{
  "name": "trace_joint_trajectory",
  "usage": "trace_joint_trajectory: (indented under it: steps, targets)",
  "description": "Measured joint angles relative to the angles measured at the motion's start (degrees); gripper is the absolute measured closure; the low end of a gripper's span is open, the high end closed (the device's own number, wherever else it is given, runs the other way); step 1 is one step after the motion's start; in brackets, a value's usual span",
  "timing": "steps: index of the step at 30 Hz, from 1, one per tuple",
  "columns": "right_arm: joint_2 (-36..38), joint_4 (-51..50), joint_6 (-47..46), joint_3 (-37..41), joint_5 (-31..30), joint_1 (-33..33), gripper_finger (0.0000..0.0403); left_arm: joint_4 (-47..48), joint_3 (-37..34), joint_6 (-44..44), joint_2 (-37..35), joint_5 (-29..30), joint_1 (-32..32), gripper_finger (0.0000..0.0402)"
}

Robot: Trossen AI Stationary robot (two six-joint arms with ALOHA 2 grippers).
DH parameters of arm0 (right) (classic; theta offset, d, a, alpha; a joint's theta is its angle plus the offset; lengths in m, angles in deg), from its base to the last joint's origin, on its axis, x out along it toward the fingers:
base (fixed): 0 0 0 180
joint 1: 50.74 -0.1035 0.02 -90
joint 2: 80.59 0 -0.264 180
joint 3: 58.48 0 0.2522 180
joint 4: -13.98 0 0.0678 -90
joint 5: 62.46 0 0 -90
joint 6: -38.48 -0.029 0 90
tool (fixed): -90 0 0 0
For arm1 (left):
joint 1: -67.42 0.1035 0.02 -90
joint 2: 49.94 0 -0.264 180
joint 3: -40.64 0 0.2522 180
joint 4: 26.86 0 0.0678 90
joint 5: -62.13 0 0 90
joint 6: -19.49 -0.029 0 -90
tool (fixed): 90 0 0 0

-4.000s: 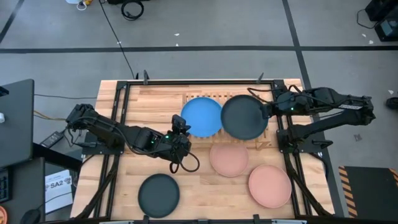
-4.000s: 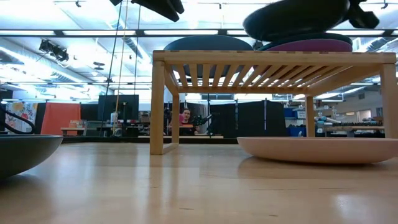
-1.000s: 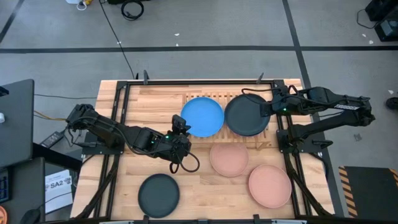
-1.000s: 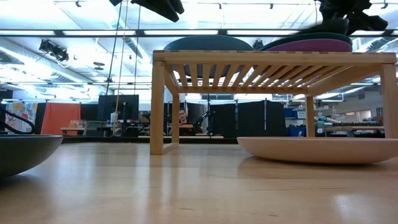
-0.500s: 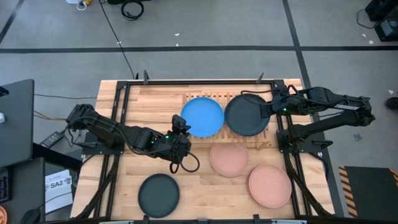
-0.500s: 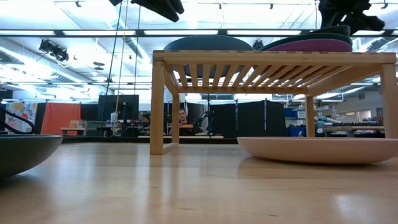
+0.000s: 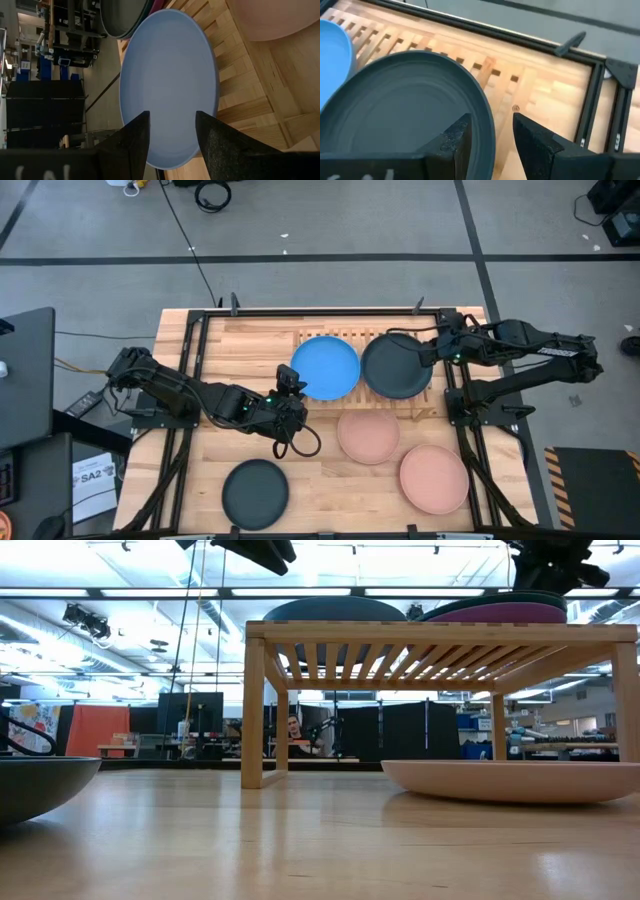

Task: Place and stack plates onto a shelf
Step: Stack the left brown plate on top of the blue plate on the shelf

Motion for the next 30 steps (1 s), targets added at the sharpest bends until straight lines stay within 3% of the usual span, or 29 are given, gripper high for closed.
trace_joint_trajectory:
  steps: [12, 24, 30]
  targets:
    - [-0.5, 1.2, 3.4, 0.0, 0.8, -1.0, 0.0253, 0.2, 0.0, 2.8, 0.0, 0.0, 0.0, 0.0237]
    - [-2.4, 1.7, 2.1, 0.0, 0.6, -9.4, 0.0253, 1.7, 0.0, 4.8, -0.7, 0.6, -0.5, 0.024]
    - [-2.4, 1.6, -1.3, 0.0, 0.5, -13.9, 0.0254, 6.4, 0.0, 10.8, -2.9, -0.2, -2.8, 0.025]
